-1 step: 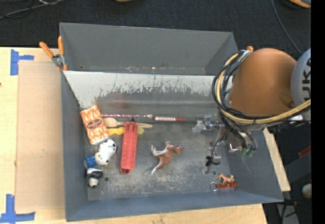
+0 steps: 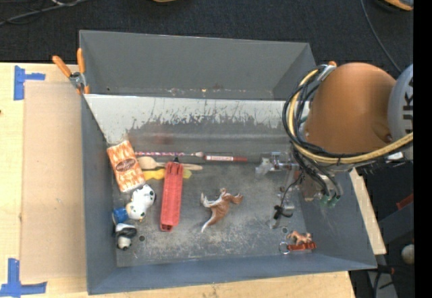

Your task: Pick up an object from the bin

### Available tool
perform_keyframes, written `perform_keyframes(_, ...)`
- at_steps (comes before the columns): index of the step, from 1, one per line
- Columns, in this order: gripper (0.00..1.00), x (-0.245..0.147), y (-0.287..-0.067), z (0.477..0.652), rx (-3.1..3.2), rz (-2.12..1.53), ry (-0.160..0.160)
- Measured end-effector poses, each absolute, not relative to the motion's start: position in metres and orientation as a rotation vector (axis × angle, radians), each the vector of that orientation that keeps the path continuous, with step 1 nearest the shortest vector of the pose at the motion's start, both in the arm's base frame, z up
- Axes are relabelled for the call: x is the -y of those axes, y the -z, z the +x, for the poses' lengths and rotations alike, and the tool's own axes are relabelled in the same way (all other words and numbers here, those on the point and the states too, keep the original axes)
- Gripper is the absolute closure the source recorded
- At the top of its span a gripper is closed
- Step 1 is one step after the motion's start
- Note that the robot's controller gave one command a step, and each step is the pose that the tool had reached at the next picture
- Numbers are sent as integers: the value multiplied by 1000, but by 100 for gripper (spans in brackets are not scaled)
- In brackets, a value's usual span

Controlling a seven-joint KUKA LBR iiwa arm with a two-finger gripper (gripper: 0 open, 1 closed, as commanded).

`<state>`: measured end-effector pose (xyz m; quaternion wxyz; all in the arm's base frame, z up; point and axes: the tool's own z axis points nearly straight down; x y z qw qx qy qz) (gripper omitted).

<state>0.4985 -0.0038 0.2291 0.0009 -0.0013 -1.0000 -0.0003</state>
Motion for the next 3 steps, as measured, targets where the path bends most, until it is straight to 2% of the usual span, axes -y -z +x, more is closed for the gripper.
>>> perform_keyframes(1, 0, -22, -151, 523, 3144, 49, 1)
perform_keyframes(2, 0, -53, -151, 544, 3134, 242, 1)
perform_keyframes(3, 0, -52, -142, 551, 3134, 196, 2)
